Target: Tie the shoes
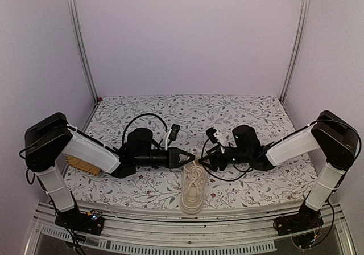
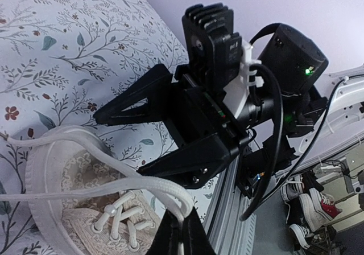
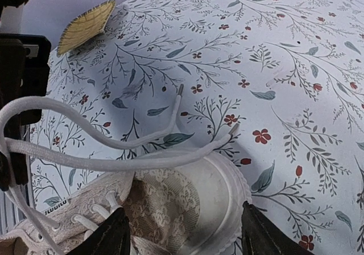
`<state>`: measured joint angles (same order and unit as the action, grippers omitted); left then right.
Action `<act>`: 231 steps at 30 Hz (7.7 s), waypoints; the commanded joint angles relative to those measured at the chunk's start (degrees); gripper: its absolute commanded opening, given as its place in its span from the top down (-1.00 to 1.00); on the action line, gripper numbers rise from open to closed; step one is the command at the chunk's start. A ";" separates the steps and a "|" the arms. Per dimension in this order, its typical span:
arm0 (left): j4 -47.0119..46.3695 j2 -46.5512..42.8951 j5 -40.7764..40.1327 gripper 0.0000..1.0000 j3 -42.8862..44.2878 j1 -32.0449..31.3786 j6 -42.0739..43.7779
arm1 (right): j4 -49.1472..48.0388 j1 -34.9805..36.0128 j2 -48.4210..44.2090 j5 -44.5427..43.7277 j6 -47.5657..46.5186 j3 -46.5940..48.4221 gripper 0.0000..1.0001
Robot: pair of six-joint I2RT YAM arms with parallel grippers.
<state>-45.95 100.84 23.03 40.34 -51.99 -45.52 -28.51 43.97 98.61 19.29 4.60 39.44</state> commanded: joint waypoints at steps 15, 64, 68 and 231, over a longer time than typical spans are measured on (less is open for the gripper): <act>0.69 -2.37 -1.29 1.00 0.10 0.44 0.34 | -15.99 1.62 9.37 2.61 -8.09 5.29 0.30; 0.56 -0.63 -1.25 1.00 0.80 0.16 0.93 | 12.26 0.97 -12.78 -4.29 9.86 -4.63 0.13; 0.60 -0.64 -1.48 1.00 0.88 0.05 0.79 | 9.46 0.95 -7.40 -2.62 11.13 -2.48 0.11; 23.31 -10.81 -1.80 -0.22 1.03 0.50 0.15 | -32.25 3.66 11.02 22.19 18.27 6.42 0.96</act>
<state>-28.73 92.68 18.09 43.53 -51.59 -49.06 -55.42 49.34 110.10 37.87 20.60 45.01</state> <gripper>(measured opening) 0.576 0.022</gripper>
